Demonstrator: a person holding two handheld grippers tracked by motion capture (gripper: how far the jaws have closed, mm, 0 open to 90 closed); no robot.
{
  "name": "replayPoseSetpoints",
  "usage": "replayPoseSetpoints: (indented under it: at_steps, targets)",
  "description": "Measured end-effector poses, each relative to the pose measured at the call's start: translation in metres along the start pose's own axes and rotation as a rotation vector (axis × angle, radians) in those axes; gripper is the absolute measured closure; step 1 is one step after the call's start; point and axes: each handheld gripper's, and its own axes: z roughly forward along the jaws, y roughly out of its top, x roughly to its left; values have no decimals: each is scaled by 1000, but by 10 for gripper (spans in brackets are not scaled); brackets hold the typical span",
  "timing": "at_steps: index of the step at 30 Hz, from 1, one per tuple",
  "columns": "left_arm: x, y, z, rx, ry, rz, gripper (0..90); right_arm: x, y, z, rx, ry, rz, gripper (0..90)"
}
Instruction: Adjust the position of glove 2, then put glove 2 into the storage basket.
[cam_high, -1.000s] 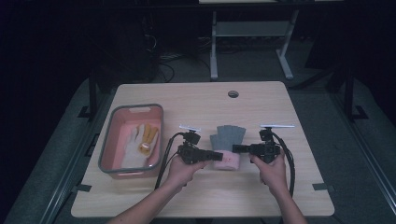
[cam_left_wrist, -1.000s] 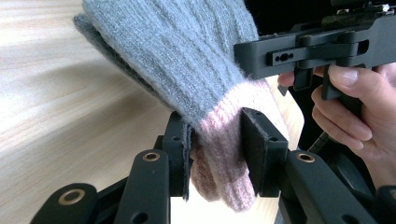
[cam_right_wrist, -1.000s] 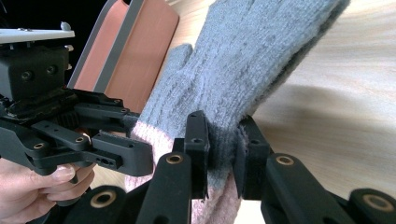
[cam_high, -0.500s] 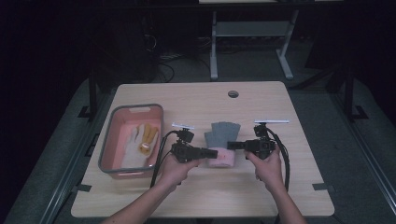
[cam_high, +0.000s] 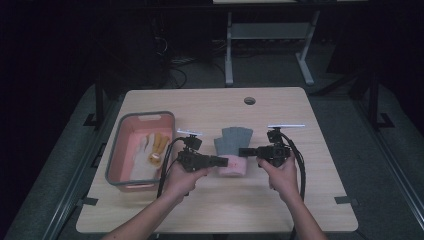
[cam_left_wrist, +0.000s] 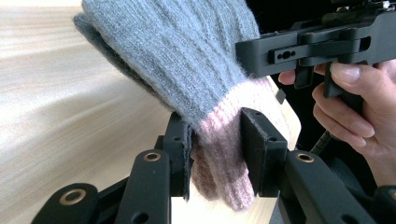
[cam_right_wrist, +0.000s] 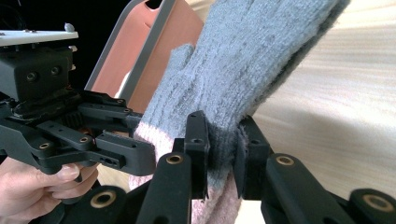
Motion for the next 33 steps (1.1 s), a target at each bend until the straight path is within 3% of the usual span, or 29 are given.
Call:
replayPoseSetpoints:
  at_steps: [13,33]
  targets:
    - [1,5,-25,-32,18,2,648,24,14,8,-5,10,-37,773]
    - [6,6,-54,-64,36,-6,648,44,26,24,13,31,-66,771]
